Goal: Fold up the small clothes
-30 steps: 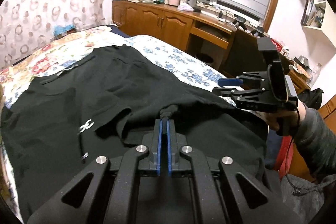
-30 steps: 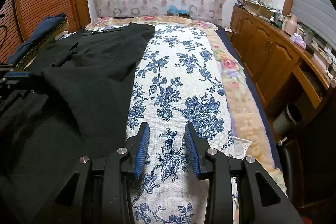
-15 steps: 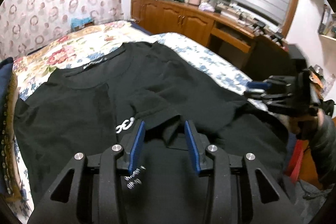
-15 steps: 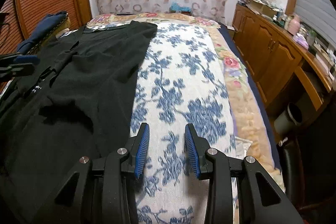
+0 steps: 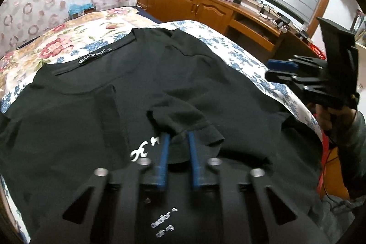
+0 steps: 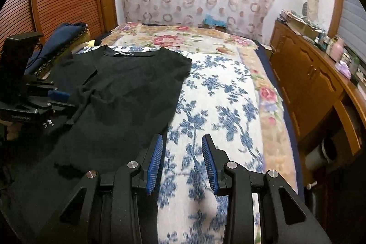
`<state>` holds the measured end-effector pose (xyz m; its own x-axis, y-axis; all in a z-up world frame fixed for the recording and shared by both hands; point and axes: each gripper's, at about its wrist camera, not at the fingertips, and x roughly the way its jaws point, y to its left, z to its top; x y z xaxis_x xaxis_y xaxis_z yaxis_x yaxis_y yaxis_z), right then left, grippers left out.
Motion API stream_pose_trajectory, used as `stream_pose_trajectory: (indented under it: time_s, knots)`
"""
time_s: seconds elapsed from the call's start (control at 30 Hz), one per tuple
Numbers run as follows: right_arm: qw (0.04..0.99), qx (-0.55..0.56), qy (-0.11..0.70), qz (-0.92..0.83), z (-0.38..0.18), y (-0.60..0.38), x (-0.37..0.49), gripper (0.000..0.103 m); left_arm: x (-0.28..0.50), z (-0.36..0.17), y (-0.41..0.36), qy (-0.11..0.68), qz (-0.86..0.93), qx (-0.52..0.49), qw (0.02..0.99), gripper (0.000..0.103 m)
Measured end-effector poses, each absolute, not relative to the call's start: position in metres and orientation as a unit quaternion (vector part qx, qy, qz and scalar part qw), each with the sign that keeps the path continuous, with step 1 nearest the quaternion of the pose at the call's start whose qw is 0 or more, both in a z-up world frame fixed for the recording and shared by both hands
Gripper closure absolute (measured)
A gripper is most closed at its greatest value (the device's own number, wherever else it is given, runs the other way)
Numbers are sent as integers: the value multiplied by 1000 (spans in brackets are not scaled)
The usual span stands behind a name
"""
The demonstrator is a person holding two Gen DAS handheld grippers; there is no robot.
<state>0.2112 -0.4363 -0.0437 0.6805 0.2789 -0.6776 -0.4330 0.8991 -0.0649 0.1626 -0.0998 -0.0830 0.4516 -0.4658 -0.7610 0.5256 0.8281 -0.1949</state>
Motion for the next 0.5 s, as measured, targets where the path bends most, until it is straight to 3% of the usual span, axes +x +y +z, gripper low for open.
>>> stream_pose_trajectory:
  time_s: [0.03, 0.37, 0.4, 0.43, 0.5]
  knots:
    - [909, -111, 350, 198, -45, -435, 215, 66, 162, -80, -98, 434, -292, 35, 852, 100]
    - [904, -118, 349, 216, -45, -413, 251, 66, 174, -50, -44, 404, -210, 44, 889, 99]
    - [904, -120, 349, 217, -45, -411, 255, 66, 175, -49, -40, 404, -206, 45, 890, 97]
    - [904, -120, 348, 218, -45, -409, 259, 66, 177, -47, -36, 403, -202, 46, 891, 89]
    - [902, -119, 351, 222, -46, -404, 269, 56, 181, -43, -28, 400, -190, 49, 895, 74]
